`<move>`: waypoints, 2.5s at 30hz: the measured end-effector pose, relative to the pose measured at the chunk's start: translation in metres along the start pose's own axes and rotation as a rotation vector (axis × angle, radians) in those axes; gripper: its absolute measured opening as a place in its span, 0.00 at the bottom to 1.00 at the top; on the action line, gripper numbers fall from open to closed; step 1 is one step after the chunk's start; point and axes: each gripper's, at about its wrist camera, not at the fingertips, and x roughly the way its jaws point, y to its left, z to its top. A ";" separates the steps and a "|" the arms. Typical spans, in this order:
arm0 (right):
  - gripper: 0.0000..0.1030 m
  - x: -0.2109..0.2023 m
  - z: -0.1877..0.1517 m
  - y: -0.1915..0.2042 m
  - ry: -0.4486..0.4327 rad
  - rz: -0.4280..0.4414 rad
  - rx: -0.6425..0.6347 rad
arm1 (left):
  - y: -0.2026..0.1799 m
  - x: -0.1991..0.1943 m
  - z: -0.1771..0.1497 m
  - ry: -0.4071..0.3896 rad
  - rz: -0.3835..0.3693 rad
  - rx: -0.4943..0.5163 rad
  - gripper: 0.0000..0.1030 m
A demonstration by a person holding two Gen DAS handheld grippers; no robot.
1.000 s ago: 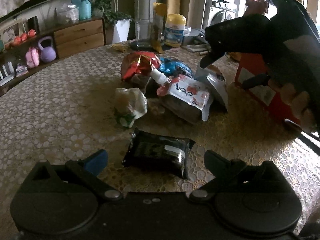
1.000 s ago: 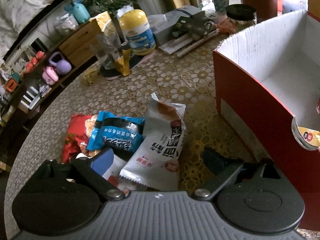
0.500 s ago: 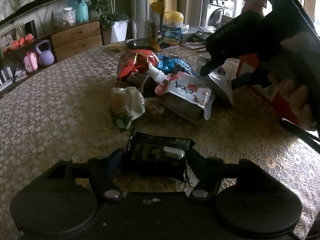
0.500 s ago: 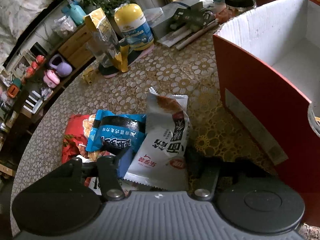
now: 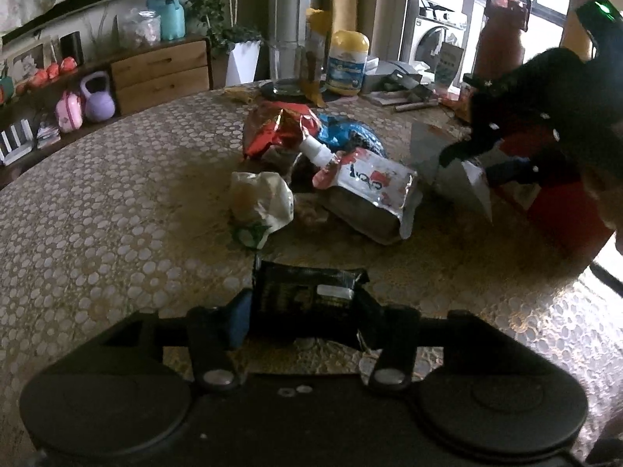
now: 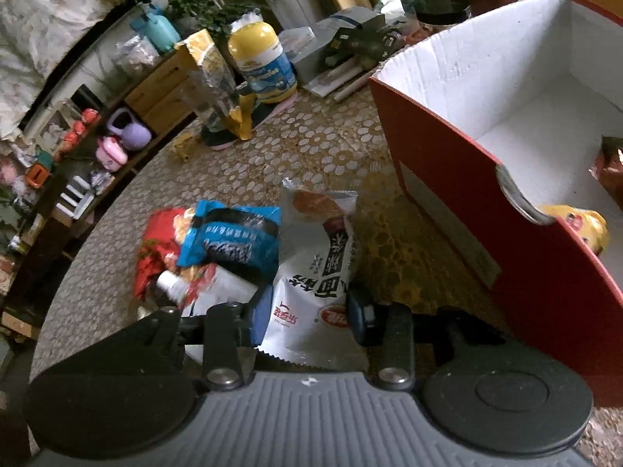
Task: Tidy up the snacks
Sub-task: 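Grasp the white snack bag with red print with the right tool while the left tool lifts the black bag, then carry the black bag in the left tool and white bag in the right tool over the red box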
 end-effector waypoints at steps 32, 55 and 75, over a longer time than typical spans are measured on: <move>0.37 -0.194 -0.049 -0.038 -0.125 0.066 -0.230 | -0.103 -0.132 0.052 -0.173 -0.092 0.105 0.51; 0.38 -0.220 0.032 -0.141 -0.271 -0.120 -0.235 | -0.234 -0.091 0.121 -0.143 -0.222 0.205 0.51; 0.38 -0.138 0.089 -0.190 -0.209 -0.186 -0.186 | -0.283 0.008 0.128 -0.002 -0.192 0.253 0.51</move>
